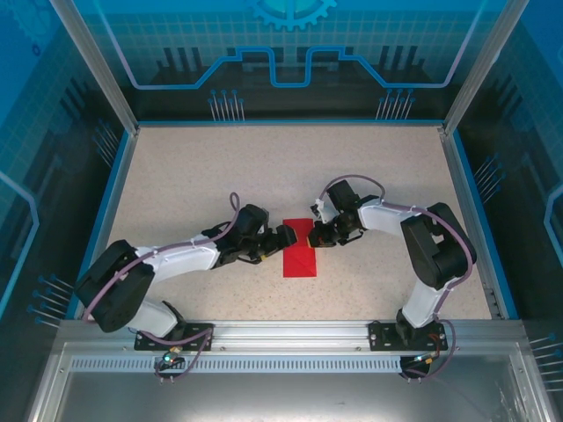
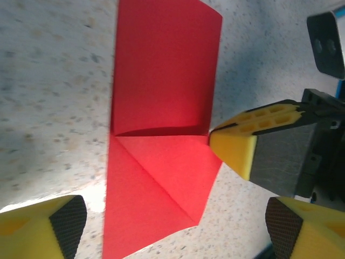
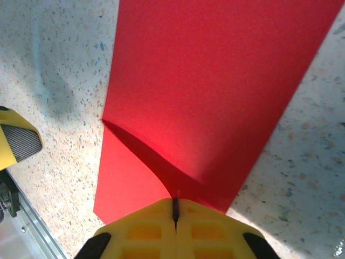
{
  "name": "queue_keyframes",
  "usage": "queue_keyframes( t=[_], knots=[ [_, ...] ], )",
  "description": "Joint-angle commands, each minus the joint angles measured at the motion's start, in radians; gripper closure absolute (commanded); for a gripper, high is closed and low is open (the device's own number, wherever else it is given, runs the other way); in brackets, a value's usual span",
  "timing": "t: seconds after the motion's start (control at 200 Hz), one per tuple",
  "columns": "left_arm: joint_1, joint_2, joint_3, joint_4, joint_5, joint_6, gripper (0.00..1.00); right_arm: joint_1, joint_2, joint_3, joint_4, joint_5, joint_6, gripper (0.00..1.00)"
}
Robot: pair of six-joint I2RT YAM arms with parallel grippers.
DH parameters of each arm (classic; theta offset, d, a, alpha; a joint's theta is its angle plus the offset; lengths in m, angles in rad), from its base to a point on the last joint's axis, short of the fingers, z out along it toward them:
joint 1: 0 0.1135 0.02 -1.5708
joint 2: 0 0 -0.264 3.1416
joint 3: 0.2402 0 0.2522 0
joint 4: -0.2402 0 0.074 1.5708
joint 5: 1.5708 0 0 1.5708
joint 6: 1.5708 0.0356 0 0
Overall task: Fold a paper plane with a square sheet of paper (pick it up from the middle)
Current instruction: Turn over the paper at the center of the table.
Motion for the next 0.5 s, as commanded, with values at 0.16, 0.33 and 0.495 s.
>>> queue_keyframes(
  t=[0.16, 0.33, 0.495],
  knots=[
    [-0.025, 0.106, 0.031, 0.150, 0.130, -0.022, 0.34, -0.046, -0.049, -0.025, 0.010, 0.027, 0.019, 0.98],
    [-0.030, 0.161, 0.055, 0.189, 0.152, -0.026, 0.44, -0.051, -0.047, -0.030, 0.010, 0.021, 0.019, 0.98],
    [-0.029, 0.199, 0.080, 0.205, 0.156, -0.020, 0.50, -0.052, -0.048, -0.032, 0.010, 0.021, 0.019, 0.97]
  ],
)
